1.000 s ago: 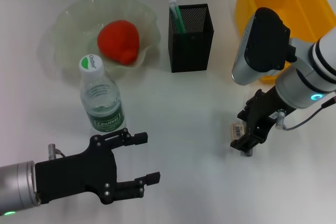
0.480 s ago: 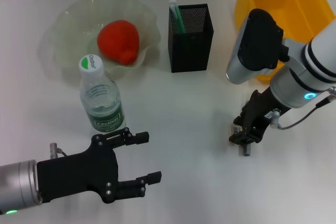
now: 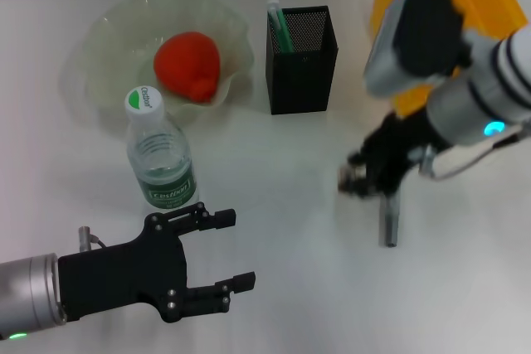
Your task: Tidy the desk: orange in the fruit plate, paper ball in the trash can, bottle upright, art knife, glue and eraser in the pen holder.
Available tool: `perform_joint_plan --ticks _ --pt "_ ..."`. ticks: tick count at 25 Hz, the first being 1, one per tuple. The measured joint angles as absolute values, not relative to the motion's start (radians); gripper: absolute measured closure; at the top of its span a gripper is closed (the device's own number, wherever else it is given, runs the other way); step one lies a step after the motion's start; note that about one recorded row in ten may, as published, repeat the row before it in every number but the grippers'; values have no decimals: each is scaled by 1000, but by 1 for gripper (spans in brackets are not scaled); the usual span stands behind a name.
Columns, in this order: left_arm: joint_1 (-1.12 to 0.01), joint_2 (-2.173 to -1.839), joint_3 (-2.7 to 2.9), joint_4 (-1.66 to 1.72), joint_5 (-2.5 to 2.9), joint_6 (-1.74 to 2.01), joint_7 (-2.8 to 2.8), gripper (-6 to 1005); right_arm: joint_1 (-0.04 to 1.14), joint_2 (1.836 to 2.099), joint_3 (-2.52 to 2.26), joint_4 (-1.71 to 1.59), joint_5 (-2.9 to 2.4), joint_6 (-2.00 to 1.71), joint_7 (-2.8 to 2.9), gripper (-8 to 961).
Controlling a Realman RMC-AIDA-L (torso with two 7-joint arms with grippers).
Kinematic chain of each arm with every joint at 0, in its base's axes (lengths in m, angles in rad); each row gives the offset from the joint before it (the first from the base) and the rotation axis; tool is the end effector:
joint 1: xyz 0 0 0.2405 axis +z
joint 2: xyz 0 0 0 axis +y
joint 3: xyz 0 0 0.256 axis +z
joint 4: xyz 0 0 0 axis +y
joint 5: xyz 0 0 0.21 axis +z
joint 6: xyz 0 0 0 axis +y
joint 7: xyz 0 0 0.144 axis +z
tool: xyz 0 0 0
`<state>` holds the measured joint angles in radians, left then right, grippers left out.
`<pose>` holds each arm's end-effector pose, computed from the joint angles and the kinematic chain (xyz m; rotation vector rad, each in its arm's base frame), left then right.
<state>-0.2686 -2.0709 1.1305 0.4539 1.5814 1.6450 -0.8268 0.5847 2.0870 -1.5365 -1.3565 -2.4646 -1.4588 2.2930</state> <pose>-0.2887 0.2237 -0.0503 -2.7775 -0.2711 -0.9439 0.1550 0.3426 -0.0354 -2.8455 0.4369 -0.4443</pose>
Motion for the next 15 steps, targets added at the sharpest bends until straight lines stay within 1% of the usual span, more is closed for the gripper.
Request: perform_joint_plan --ticks 4,9,12,15 --pt "-268 -2071 1131 454 1581 1645 -827 215 542 2088 -1423 -1502 -2412 -1405 2323 557" --pt "-269 -2072 1130 454 1581 1644 -827 215 533 2084 -1348 -1472 -2284 -1201 2325 569" --pt "-271 -2072 1130 454 1581 1645 -827 215 565 2083 -1352 -1395 -2278 -1112 2323 582" --pt "-273 -2072 1131 454 1582 1645 -827 215 626 2083 -1354 -1269 -2281 -1045 2309 584"
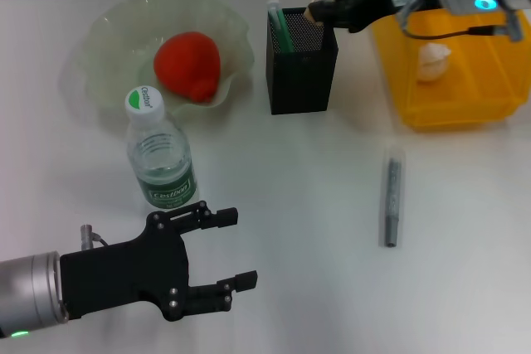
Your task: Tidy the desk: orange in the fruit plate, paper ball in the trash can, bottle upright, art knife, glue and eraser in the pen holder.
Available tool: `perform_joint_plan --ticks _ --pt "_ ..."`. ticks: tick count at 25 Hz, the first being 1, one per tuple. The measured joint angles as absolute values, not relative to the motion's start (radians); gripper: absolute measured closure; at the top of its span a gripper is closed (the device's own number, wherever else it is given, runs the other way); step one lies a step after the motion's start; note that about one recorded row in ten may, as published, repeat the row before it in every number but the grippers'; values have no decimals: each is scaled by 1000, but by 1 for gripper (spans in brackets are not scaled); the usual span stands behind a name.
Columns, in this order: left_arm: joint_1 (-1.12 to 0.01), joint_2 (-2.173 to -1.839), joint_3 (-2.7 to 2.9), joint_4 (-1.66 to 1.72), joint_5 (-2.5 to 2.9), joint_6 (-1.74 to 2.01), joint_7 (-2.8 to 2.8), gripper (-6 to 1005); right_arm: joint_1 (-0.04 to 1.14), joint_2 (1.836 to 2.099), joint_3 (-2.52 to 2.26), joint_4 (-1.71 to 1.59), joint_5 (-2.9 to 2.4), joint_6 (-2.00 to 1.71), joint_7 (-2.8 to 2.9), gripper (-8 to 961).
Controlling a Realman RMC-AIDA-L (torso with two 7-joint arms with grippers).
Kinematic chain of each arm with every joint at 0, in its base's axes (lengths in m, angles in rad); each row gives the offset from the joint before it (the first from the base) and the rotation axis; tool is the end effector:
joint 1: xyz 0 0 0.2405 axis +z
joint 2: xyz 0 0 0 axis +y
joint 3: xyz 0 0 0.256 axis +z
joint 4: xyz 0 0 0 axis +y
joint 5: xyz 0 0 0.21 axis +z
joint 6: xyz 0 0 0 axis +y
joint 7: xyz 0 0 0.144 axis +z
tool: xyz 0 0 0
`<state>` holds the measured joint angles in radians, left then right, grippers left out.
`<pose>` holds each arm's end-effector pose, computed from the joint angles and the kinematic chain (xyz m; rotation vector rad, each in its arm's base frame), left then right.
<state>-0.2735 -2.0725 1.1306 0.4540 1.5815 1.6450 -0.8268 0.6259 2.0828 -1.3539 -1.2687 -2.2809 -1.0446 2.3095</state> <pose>-0.2872 0.2249 -0.0508 -2.7794 -0.2647 -0.9471 0.1270 0.4126 0.0016 -2.5090 0.5623 0.1716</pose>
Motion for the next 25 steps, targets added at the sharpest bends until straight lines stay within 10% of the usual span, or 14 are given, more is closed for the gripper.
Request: perform_joint_plan --ticks 11,25 --pt "-275 -2071 1130 454 1582 1646 -827 214 736 2082 -1347 -1075 -2246 -1006 2263 482" --pt "-285 -2072 1131 454 1581 1647 -827 214 440 2093 -1367 -1578 -2503 -1458 2781 162"
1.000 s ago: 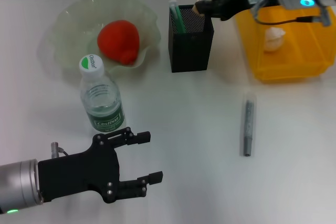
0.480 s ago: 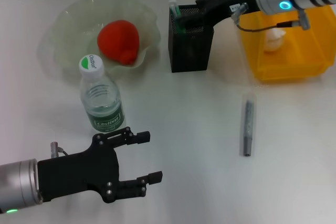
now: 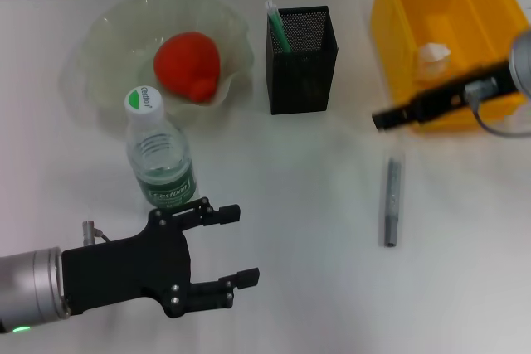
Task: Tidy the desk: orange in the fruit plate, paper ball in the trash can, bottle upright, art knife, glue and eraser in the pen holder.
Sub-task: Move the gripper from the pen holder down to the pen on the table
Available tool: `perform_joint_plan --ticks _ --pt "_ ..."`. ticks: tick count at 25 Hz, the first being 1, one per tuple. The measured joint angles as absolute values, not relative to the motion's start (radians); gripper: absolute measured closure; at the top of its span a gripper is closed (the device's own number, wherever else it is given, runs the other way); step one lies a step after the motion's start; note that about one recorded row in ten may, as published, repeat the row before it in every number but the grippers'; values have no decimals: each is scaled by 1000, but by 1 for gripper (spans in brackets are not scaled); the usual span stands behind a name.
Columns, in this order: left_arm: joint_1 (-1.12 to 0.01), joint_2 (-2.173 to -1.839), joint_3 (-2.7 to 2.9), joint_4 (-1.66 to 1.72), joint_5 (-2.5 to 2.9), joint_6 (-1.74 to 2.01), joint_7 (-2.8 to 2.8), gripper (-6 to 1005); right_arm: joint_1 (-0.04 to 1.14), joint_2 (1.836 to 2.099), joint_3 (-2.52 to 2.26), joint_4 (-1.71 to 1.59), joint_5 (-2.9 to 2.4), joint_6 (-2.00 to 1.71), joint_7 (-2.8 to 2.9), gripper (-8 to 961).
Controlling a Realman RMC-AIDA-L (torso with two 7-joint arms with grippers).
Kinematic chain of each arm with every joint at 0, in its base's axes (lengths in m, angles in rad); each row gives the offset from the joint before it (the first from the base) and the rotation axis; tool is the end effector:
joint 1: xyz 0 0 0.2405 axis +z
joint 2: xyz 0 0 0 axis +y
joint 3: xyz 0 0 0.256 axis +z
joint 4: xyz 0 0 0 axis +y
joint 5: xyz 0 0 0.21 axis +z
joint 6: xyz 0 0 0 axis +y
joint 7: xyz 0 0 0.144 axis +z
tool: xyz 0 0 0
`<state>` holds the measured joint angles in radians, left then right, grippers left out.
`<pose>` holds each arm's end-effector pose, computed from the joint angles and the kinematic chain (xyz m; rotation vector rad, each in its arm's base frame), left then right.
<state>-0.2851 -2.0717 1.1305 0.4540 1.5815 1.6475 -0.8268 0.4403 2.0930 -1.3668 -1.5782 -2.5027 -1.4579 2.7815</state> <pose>-0.2845 0.2281 -0.0504 -2.7847 -0.2476 -0.9517 0.1704 0.3452 0.0238 -2.3977 1.1297 -0.1142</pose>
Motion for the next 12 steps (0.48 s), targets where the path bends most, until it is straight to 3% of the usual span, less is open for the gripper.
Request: perform_joint_plan --ticks 12 --pt "-290 -2074 1131 454 1581 1644 -827 214 450 2088 -1400 -1379 -2506 -1362 2774 161"
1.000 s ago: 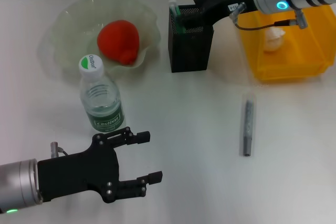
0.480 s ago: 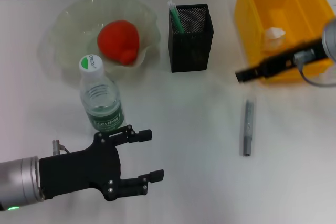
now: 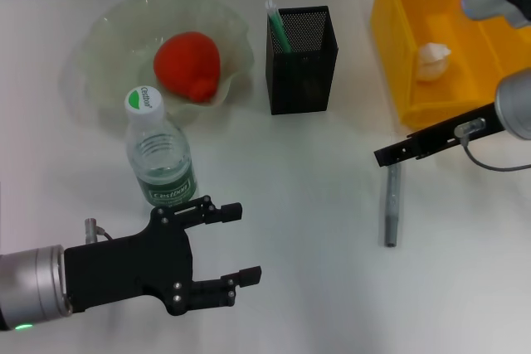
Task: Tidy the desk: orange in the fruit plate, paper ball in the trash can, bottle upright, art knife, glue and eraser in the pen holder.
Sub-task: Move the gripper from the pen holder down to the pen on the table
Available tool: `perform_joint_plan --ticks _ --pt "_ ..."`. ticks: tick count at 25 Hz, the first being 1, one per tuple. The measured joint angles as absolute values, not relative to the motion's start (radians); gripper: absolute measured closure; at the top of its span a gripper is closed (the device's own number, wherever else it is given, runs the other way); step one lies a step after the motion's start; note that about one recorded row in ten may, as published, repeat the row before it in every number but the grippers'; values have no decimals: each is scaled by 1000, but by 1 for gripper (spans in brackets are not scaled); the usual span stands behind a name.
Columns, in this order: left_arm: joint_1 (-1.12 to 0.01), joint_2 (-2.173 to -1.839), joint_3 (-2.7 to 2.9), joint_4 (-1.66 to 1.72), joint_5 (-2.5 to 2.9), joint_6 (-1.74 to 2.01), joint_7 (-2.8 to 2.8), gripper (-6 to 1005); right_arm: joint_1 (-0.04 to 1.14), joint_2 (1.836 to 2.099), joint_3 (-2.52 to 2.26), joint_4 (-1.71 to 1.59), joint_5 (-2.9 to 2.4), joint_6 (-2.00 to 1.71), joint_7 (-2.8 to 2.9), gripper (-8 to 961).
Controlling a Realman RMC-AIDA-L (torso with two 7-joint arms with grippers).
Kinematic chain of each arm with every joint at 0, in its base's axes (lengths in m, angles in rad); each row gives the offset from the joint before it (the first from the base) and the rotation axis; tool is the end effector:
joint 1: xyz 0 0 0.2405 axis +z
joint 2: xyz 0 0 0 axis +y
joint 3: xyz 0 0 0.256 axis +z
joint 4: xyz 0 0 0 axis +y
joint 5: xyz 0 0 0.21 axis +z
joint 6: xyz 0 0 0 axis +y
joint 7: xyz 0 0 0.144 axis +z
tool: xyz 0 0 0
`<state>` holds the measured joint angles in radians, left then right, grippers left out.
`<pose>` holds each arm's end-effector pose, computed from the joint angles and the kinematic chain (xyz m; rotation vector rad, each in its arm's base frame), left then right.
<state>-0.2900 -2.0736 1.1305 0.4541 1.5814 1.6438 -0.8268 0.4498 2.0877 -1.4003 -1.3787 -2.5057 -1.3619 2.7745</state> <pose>-0.2832 0.2297 -0.0512 -2.7851 -0.2428 -0.9511 0.2050 0.3487 -0.0038 -2.3734 1.2556 -0.1870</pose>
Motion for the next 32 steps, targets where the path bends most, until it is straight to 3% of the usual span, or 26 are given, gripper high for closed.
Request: perform_joint_plan --ticks 8,20,25,32 --pt "-289 -2074 1131 454 1581 1643 -827 214 531 2084 -1436 -1219 -2509 -1304 2775 162" --pt "-289 -2073 1131 440 1581 1640 -823 214 563 2086 -1457 -1165 -2560 -1291 2795 177" --pt "-290 -2072 1131 440 1581 1638 -822 214 582 2083 -1455 -1124 -2561 -1286 2795 404" --pt "-288 -2072 1131 439 1581 1638 -824 214 589 2085 -1463 -1121 -2561 -1292 2791 646"
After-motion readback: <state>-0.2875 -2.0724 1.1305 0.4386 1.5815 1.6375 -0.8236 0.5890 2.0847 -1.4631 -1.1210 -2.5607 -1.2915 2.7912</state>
